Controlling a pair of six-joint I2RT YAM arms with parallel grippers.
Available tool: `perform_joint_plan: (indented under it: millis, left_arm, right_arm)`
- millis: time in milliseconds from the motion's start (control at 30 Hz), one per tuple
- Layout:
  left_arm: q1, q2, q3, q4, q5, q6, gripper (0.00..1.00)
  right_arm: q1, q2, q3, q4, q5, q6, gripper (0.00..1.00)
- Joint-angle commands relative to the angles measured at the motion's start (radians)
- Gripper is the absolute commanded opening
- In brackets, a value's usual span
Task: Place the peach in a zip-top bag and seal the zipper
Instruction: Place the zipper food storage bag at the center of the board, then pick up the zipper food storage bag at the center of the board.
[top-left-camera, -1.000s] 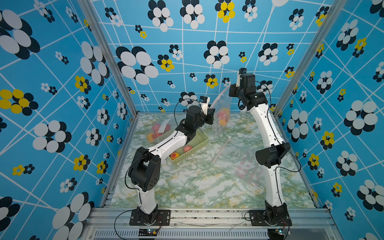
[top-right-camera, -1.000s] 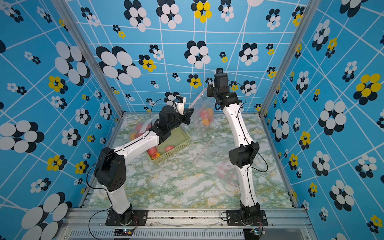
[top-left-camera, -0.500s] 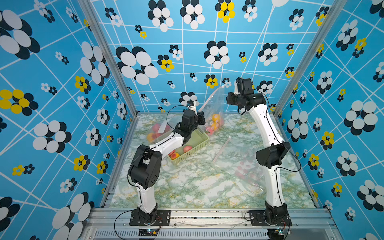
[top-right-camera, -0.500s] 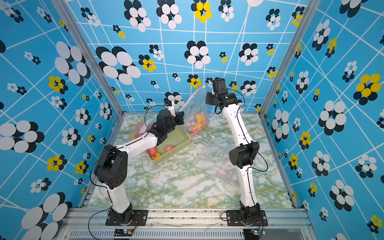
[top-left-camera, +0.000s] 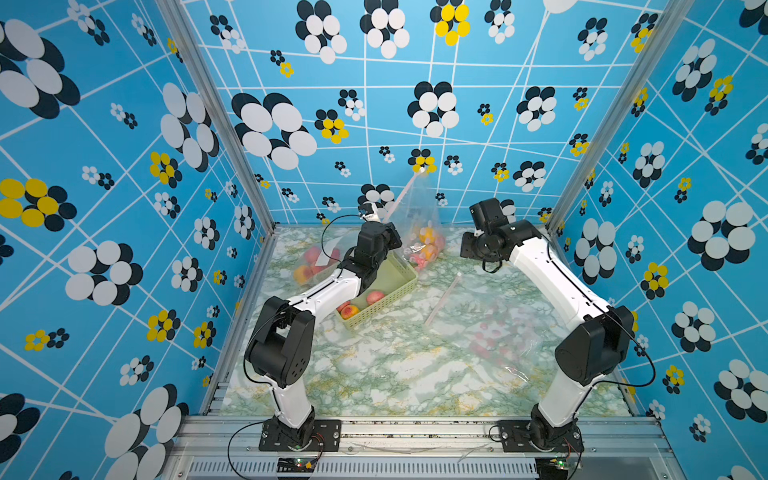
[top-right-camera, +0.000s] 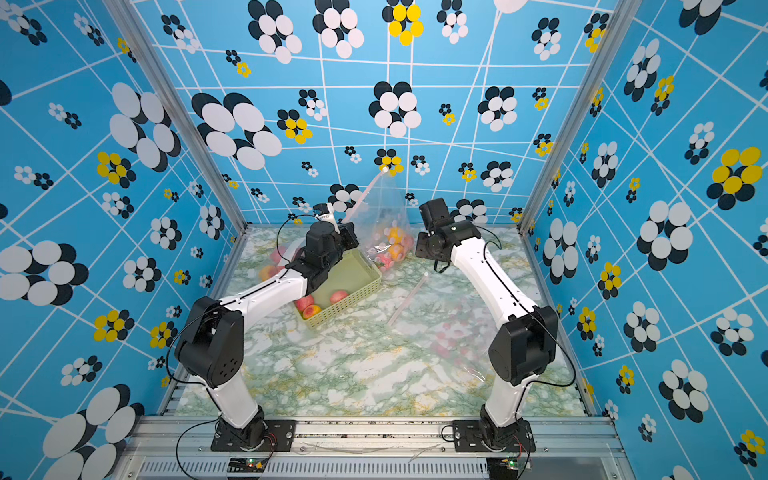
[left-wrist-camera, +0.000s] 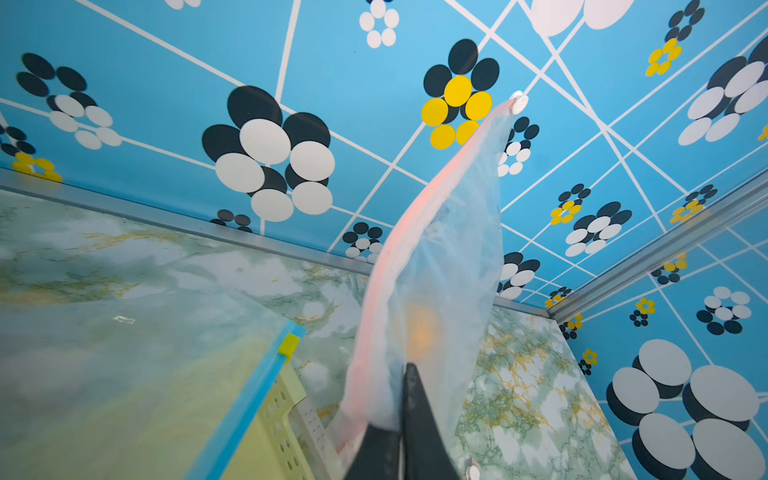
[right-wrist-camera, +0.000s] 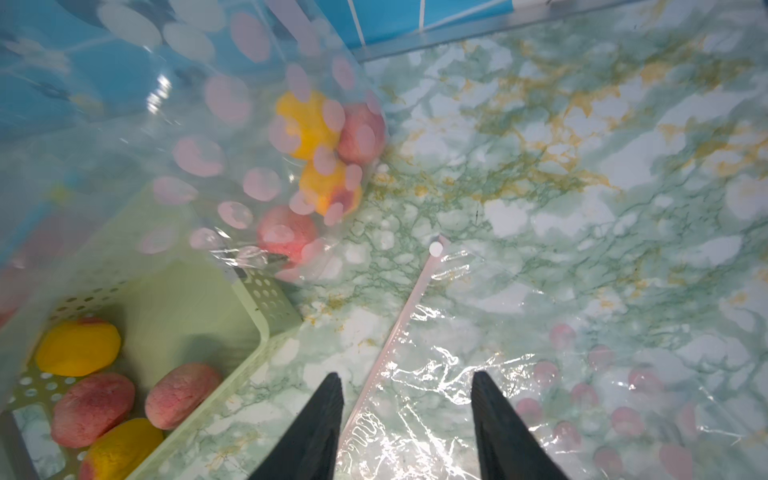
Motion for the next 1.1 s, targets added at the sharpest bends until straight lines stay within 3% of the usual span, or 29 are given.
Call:
perform_joint_plan:
  millis: [0,200,300,467,767,1067]
  left_arm:
    - [0.012,-0.061,-0.031,-0.008,-0.016,-0.023,0.14]
    - [0.011,-0.122,-0.079,0.002,0.01,-0.053,0.17]
    - [0.011,-0.168,-0.114,0.009,-0.001,-0.062,0.35]
    - [0.013,-0.258,-0.165,0.01,-0.019,-0.06,0.42]
    - [0.025,-0.429,-0.262,-0.045,-0.057,-0.034,0.81]
    - [0.036,-0.499,-0.326,-0.109,-0.049,-0.039,0.96]
  right_arm:
    - [0.009,-0.031,-0.145,0.099,0.007,0.101,0.53]
    - [0.048,0.011,-0.229,0.134,-0.002,0.154,0.6]
    - [0.07,0.049,-0.227,0.13,0.006,0.173,0.64]
    - [0.09,0.124,-0.194,0.116,0.014,0.202,0.67]
    - [0.106,0.247,-0.123,0.103,-0.01,0.235,0.67]
    - [0.109,0.349,-0.049,0.106,-0.024,0.248,0.58]
